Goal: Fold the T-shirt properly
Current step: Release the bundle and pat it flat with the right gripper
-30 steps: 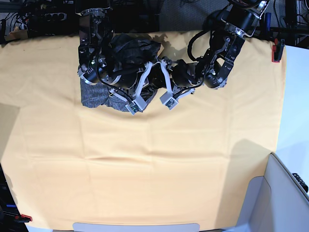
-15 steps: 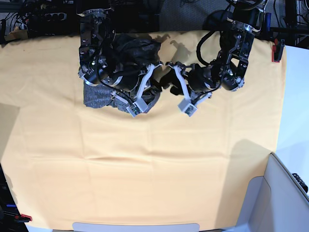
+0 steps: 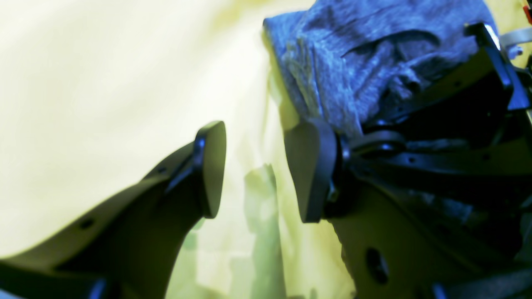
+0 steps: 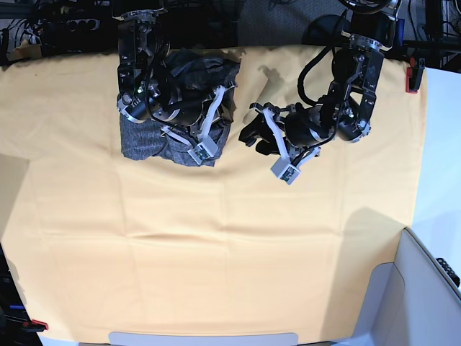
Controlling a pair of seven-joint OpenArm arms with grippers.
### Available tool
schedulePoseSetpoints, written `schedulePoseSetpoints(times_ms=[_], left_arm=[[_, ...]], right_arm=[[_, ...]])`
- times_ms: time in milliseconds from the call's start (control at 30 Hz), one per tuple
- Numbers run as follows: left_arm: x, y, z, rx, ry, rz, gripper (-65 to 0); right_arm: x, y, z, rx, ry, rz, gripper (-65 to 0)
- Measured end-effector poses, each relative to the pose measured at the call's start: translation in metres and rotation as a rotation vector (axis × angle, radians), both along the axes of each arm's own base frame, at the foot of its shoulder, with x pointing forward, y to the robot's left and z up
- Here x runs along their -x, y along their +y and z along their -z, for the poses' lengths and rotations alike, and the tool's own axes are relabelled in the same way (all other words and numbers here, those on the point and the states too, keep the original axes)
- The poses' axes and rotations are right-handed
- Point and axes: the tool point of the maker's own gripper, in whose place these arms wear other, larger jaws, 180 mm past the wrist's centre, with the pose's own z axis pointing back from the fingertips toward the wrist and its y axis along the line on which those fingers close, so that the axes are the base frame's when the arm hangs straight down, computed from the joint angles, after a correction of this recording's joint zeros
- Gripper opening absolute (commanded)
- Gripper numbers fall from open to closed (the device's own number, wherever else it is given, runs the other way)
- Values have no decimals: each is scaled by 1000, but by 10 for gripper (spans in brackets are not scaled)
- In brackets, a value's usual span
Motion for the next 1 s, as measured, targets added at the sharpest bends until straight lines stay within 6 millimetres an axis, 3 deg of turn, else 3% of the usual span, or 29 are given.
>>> schedulePoseSetpoints(times_ms=[67, 267, 433, 667, 767, 867, 933, 967, 1000], left_arm=[[1, 3, 2, -10, 6, 0, -378], [-6, 22, -4, -20, -19, -49, -378], [-10, 37, -6, -26, -25, -94, -378], [-2, 36, 0, -24, -2, -94, -378], [-5, 36, -2, -22, -12, -96, -378], [-4, 37, -1, -23, -9, -96, -378], [-3, 36, -1, -21, -7, -96, -378], [-3, 36, 0, -21, -5, -98, -378], [-1, 37, 1, -20, -2, -100, -378]], right_arm=[[0, 0, 0, 1, 1, 0, -635], [0, 1, 0, -2, 0, -1, -435], [1, 5, -1, 3, -1, -19, -345], [-9, 32, -31, -21, -103, -110, -346], [-14, 33, -40, -20, -136, -116, -347], [-30, 20, -59, -16, -203, -72, -347], [-43, -2, -67, -30, -226, 9, -374], [-48, -21, -67, -16, -233, 61, -419], [-53, -41, -65, 13, -234, 109, -502]])
